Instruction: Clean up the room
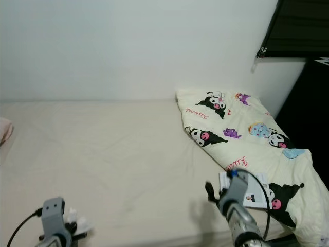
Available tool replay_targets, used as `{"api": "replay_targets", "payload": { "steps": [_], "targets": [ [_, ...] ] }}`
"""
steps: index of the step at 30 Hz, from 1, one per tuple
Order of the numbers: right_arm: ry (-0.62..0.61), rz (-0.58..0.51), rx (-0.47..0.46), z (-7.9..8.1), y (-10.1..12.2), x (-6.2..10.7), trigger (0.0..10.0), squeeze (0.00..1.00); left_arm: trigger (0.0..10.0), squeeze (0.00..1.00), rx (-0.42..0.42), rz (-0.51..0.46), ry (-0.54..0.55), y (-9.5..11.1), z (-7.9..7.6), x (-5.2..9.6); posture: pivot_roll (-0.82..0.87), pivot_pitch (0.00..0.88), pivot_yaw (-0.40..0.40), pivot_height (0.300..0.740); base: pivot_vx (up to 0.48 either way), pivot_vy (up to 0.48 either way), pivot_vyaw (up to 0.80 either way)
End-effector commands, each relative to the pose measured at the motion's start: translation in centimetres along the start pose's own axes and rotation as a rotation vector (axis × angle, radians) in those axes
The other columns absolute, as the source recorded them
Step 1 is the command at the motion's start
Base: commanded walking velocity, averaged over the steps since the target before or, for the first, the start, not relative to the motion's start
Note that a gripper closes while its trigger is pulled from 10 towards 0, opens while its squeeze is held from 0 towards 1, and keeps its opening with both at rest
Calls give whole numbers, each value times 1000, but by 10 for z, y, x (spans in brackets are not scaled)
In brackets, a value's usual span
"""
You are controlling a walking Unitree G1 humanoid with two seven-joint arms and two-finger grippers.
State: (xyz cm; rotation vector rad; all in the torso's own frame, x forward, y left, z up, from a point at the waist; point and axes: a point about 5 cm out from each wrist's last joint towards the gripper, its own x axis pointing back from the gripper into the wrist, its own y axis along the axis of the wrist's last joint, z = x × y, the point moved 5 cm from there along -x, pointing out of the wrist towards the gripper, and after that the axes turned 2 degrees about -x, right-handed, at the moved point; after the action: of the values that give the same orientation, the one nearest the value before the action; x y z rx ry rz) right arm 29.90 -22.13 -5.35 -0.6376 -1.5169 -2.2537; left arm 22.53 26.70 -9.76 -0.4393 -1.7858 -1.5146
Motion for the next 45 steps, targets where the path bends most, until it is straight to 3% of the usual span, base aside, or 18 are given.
{"api": "replay_targets", "payload": {
  "steps": [1,5,7,8,9,10,12,15,16,17,22,23,24,35,39,45],
  "targets": [
    [11,12,-12,1,-6,1,10000,0,10000,0,-9,49,7,-14,-2,2,-13,0,-85,740,0,0,0],
    [14,59,19,-1,-23,6,10000,0,10000,0,3,104,40,-30,3,5,-18,0,-81,740,0,0,738],
    [-9,153,48,-6,-52,14,10000,0,10000,0,-22,180,78,-51,8,11,-33,0,-74,740,0,0,738],
    [-9,153,48,-6,-52,14,10000,0,10000,0,-22,180,78,-51,8,11,-33,0,-74,740,0,0,738],
    [-38,237,58,-11,-78,24,10000,0,10000,0,-55,217,89,-60,8,13,-37,0,-71,740,0,0,738],
    [-38,237,58,-11,-78,24,10000,0,10000,0,-55,217,89,-60,8,13,-37,0,-71,740,0,0,738],
    [-82,328,67,-21,-104,38,10000,0,10000,0,-109,238,73,-64,4,14,-35,0,-73,740,0,0,738],
    [-102,377,77,-26,-118,46,10000,0,10000,0,-158,247,54,-65,1,14,-23,0,-83,740,0,0,738],
    [-109,415,86,-29,-129,53,10000,0,10000,0,-230,263,29,-67,-3,14,-14,0,-91,740,0,0,738],
    [-109,415,86,-29,-129,53,10000,0,10000,0,-230,263,29,-67,-3,14,-14,0,-91,740,0,0,738],
    [-90,487,177,-30,-146,63,10000,0,10000,0,-681,391,-102,-96,-14,23,-23,0,-81,740,0,0,760],
    [-90,487,177,-30,-146,63,10000,0,10000,0,-681,391,-102,-96,-14,23,-23,0,-81,740,0,0,775],
    [-91,512,230,-33,-148,65,10000,0,10000,0,-775,425,-133,-106,-17,27,-22,0,-84,740,0,0,775],
    [-72,584,470,-36,-151,66,10000,0,10000,0,-829,469,-173,-116,-29,31,-11,0,-102,740,0,0,775],
    [-70,594,503,-33,-151,65,10000,0,10000,0,-881,470,-190,-114,-32,29,-10,0,-100,740,0,0,775],
    [-75,617,534,-35,-159,70,10000,0,10000,0,-883,485,-191,-121,-28,33,-11,0,-99,740,0,0,775]
  ]
}}
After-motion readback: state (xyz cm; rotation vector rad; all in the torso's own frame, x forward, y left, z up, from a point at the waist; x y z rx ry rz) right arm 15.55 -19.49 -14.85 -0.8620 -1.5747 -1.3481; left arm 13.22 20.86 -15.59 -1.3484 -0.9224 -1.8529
